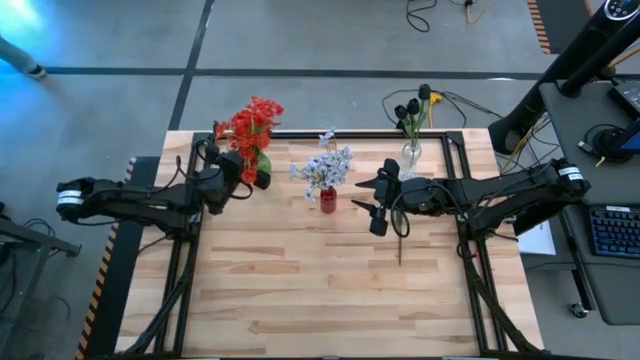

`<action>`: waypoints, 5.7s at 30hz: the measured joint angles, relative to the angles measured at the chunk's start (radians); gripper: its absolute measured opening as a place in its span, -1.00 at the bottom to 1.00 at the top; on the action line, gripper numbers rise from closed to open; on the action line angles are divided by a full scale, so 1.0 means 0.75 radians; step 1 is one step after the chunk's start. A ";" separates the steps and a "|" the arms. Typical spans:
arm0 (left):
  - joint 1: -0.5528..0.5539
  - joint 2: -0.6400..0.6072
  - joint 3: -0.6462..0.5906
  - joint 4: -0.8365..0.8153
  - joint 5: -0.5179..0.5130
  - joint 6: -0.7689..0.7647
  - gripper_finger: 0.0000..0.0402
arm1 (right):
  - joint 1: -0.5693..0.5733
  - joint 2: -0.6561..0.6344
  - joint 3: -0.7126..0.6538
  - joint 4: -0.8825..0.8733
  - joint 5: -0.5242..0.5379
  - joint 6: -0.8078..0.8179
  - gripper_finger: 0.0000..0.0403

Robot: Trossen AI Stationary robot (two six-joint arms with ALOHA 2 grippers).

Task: Sort flowers into vase by color
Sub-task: Put the red flowers into the green vase, then put the white flowers into the red vase

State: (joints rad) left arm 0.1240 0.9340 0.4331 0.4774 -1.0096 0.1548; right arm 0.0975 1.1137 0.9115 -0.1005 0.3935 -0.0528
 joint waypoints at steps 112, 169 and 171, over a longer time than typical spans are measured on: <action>-0.057 -0.006 -0.042 -0.359 -0.061 -0.290 0.67 | 0.000 0.001 -0.001 -0.029 -0.005 0.073 0.00; -0.357 -0.108 0.550 -1.952 0.560 -1.127 0.67 | -0.003 0.002 0.015 -1.022 -0.040 1.303 0.00; -0.365 -0.108 0.591 -1.983 0.557 -1.125 0.67 | -0.002 0.002 0.015 -1.082 -0.059 1.364 0.00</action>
State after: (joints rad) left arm -0.1494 0.8528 0.8767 -1.0102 -0.5921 -0.6888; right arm 0.0959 1.1155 0.9224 -0.9117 0.3493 0.9702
